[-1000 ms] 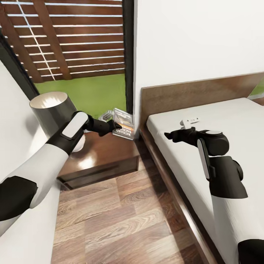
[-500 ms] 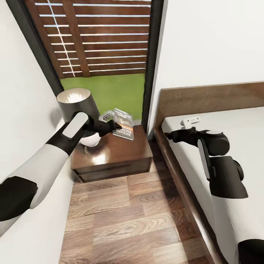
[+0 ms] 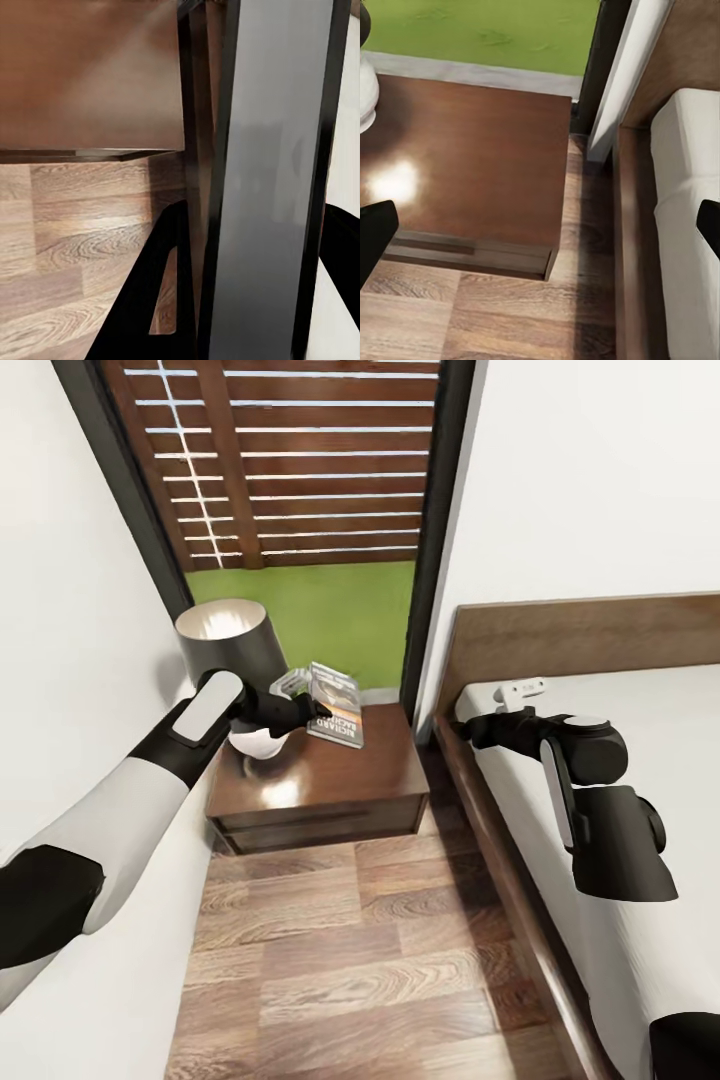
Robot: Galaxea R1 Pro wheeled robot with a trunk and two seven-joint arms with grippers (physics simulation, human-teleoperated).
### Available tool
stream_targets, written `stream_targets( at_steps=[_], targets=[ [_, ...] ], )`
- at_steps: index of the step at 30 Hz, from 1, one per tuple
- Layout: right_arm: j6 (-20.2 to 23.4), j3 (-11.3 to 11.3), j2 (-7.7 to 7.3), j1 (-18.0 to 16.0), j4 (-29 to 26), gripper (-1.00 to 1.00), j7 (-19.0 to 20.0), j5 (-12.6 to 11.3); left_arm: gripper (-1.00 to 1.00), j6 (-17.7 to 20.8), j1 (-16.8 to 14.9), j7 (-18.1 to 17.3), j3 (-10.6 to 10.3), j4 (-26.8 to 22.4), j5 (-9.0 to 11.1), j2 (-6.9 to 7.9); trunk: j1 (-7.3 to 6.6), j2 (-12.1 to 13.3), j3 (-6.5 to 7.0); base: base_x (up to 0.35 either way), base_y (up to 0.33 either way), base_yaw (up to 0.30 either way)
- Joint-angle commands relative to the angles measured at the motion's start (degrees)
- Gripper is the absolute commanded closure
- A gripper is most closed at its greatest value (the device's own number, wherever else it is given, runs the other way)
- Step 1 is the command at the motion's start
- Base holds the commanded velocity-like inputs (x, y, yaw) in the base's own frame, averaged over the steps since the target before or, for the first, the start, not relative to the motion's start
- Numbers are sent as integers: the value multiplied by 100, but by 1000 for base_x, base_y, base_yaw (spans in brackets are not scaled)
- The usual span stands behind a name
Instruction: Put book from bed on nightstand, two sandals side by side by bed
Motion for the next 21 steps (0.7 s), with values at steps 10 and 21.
stream_targets(
  at_steps=[10, 21],
  targets=[
    [19, 3, -6, -3, -6, -100, 46, 61, 100, -5, 10, 243, -29, -7, 41, -132, 1, -2, -4, 147, -101, 11],
    [19, 3, -6, -2, -5, -100, 45, 66, 100, -17, 13, 305, -30, -10, 54, -177, 1, -2, -4, 31, -20, 2]
  ],
)
